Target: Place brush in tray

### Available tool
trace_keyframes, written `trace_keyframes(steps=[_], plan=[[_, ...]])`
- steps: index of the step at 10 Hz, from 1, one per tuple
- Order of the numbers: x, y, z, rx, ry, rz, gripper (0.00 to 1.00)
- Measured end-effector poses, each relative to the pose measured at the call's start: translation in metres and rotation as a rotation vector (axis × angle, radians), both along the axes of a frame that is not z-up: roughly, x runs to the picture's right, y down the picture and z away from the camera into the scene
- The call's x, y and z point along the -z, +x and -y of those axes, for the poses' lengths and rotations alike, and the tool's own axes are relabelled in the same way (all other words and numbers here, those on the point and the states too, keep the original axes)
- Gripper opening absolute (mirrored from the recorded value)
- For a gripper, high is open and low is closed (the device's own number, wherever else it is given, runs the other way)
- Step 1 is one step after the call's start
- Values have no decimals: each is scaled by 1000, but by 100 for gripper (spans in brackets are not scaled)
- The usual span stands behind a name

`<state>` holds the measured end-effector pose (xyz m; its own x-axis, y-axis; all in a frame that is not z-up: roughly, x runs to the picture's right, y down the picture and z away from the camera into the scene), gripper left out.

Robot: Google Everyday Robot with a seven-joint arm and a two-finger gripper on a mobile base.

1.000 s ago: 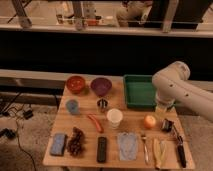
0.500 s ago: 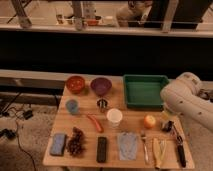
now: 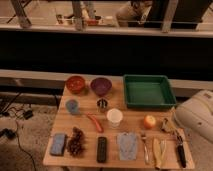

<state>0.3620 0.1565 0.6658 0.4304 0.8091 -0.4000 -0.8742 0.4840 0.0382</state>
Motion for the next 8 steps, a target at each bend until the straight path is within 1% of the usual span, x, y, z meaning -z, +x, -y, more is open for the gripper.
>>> trace_keyframes(steps=[1, 3, 5, 8], plan=[[-6, 13, -8, -38, 6, 8, 80], [-16, 29, -17, -52, 0, 23, 80], [-26, 52, -29, -78, -16, 29, 80], [-48, 66, -47, -99, -47, 42, 80]])
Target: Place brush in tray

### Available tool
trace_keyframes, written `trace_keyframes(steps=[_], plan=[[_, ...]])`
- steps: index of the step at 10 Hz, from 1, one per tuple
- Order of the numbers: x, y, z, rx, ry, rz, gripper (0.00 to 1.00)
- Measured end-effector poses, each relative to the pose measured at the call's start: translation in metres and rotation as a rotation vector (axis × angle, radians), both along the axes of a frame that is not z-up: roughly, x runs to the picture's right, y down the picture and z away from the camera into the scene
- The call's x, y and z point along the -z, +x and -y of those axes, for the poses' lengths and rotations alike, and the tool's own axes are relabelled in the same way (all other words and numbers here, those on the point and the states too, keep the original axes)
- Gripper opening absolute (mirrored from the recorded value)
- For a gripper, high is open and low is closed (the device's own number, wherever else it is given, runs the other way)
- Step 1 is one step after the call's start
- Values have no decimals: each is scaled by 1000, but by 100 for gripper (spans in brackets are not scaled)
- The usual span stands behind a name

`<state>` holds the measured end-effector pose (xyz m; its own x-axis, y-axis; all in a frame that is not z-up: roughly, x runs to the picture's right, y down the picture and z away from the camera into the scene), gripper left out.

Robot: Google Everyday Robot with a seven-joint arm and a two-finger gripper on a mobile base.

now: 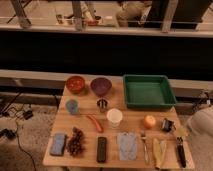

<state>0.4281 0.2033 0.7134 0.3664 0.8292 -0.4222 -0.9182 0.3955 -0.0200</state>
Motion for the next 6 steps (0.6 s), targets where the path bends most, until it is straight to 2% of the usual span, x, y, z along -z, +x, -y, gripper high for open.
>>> trace_keyframes(steps=[2, 6], plan=[[-15, 8, -7, 5, -20, 8, 80], [-41, 11, -4, 45, -51, 17, 80]])
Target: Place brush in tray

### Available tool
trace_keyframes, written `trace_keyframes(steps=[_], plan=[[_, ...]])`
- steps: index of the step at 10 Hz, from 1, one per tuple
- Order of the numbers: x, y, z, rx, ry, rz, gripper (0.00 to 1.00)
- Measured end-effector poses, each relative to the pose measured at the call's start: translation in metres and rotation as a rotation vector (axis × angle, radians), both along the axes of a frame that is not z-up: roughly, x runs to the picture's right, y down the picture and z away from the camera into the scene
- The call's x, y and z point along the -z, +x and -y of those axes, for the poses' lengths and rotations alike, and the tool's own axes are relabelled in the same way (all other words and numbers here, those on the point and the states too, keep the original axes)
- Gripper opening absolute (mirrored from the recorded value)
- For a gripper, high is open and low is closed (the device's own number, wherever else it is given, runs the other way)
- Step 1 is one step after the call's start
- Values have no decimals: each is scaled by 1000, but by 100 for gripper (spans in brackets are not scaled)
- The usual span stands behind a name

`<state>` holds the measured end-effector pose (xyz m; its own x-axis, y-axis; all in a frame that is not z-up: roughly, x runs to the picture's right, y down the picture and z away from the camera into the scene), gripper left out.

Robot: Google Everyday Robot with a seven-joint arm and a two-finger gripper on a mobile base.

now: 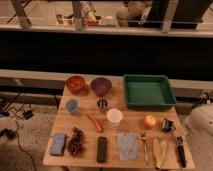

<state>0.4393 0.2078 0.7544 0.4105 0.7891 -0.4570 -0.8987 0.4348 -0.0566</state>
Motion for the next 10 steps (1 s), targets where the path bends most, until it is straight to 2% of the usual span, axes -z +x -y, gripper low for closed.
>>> trace_keyframes(steps=[1, 3, 10], plan=[[-12, -1, 1, 10, -6, 8, 80], [-19, 1, -5, 7, -15, 7, 80], [-22, -13, -25, -28, -54, 5, 80]])
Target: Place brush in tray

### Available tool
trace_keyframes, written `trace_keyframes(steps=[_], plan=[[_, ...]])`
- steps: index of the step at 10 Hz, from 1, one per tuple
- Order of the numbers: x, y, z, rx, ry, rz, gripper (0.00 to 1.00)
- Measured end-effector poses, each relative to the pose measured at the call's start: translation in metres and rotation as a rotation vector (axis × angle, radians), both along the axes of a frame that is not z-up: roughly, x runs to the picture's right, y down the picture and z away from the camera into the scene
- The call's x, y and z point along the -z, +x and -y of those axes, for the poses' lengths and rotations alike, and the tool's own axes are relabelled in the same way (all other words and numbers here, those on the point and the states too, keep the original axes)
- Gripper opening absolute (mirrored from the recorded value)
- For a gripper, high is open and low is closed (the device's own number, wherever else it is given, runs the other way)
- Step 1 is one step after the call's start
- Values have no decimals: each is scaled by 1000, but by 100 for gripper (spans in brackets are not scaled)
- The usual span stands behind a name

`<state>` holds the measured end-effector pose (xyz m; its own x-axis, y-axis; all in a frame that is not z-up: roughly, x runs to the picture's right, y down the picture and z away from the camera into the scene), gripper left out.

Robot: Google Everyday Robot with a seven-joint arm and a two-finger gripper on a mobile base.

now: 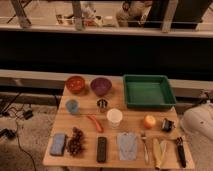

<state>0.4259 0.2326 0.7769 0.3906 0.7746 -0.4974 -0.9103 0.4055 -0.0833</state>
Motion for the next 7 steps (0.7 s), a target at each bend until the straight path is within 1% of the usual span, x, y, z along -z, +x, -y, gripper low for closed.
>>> trace_keyframes(steps=[4, 7], plan=[[-9, -3, -14, -9, -34, 18, 80], [-12, -1, -24, -19, -50, 26, 80]])
